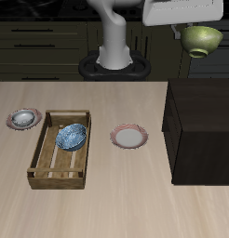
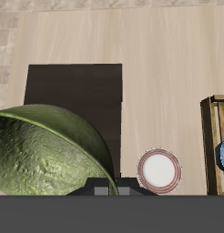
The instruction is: Place the white bowl on the off-center plate and place the green bowl on top of the wooden shelf
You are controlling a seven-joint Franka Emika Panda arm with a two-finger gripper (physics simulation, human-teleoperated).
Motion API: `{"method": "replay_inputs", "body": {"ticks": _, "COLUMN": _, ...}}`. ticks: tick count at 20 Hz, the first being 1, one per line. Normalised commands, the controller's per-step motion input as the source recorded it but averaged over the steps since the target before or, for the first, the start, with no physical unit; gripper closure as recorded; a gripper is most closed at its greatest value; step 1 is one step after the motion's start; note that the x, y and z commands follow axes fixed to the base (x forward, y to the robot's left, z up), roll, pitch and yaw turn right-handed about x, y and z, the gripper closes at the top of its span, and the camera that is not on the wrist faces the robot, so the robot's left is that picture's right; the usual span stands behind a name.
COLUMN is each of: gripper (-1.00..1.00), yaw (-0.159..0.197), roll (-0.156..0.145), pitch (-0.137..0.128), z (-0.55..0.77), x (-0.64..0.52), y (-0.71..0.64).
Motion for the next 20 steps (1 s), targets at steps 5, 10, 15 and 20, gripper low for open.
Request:
{"method": "replay_inputs", "body": {"ticks": 5, "gripper": 1.00, "yaw": 0.028, "roll": 0.035, "pitch": 0.021, "z": -0.20, "x": -0.12, "y": 0.21}}
{"method": "replay_inputs", "body": {"ticks": 10, "gripper": 1.00, "yaw": 0.012, "roll": 0.016, "pitch": 0.014, "z": -0.11, "x": -0.07, "y": 0.04}}
{"method": "replay_inputs", "body": {"ticks": 15, "gripper": 1.00, "yaw": 0.010, "roll": -0.025, "pitch": 0.014, "z": -0.15, "x": 0.07, "y": -0.09}}
{"method": "replay_inputs", "body": {"ticks": 20, "gripper": 1.00, "yaw": 0.013, "roll": 0.001, "pitch": 0.020, "z": -0.18, "x": 0.03, "y": -0.02}}
